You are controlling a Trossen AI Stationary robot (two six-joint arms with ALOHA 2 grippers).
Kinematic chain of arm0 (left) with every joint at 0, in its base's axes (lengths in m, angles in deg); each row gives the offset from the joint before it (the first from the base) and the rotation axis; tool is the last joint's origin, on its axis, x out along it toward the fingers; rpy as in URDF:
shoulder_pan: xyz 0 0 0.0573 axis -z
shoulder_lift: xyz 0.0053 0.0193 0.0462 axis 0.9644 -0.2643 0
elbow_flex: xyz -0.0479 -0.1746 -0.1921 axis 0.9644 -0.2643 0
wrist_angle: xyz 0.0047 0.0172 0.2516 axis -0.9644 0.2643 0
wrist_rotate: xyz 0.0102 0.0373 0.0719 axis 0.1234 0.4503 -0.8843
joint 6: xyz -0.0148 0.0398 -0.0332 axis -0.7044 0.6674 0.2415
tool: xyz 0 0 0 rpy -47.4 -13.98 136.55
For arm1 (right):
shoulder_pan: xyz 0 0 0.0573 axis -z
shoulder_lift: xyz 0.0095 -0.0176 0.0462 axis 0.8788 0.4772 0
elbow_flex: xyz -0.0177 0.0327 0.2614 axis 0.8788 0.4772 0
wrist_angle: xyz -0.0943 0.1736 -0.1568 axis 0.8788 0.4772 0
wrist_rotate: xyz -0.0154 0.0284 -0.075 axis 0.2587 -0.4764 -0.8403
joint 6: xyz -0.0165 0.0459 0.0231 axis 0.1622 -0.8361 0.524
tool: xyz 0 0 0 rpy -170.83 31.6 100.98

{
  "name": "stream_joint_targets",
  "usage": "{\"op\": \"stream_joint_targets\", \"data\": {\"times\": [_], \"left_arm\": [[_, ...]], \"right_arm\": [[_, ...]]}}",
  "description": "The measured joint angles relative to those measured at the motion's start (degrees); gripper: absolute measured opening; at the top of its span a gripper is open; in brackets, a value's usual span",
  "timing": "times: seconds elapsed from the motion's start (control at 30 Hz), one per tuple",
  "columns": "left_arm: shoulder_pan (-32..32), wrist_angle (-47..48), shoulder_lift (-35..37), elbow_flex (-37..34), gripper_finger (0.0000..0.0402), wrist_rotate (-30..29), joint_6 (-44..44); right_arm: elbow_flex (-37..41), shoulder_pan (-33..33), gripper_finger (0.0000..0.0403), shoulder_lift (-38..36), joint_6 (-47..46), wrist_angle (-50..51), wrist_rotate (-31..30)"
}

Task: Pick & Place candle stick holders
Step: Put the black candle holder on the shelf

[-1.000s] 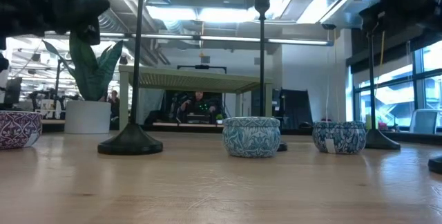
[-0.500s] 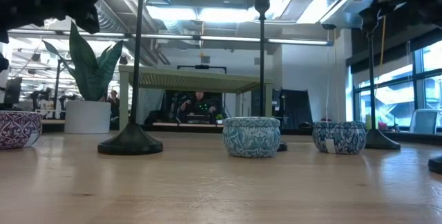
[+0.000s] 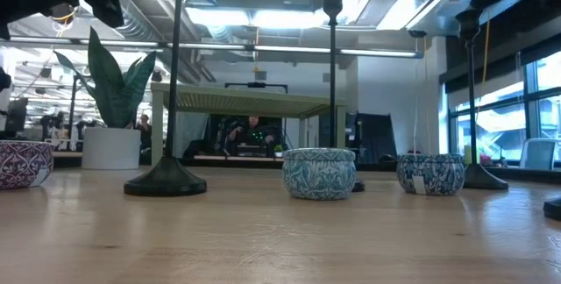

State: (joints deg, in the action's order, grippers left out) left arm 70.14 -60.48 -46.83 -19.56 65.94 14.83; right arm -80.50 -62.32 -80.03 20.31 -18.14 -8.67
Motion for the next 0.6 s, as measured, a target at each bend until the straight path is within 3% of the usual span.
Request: {"op": "stream_joint_targets", "data": {"times": [0.2, 0.33, 0.6], "left_arm": [[0.0, 0.0, 0.0, 0.1, 0.0116, -0.1, 0.0], [0.0, 0.1, 0.0, 0.1, 0.0116, -1.5, 0.5], [0.0, 2.0, -0.7, 0.1, 0.0116, -2.6, 3.4]], "right_arm": [[-0.4, 0.0, 0.0040, 0.0, 9.2, 0.4, 0.0], [-0.4, 0.1, 0.0042, 0.0, 10.7, 2.7, -0.1], [-0.4, 0.1, 0.0089, 0.0, 13.0, 4.9, -2.2]]}}
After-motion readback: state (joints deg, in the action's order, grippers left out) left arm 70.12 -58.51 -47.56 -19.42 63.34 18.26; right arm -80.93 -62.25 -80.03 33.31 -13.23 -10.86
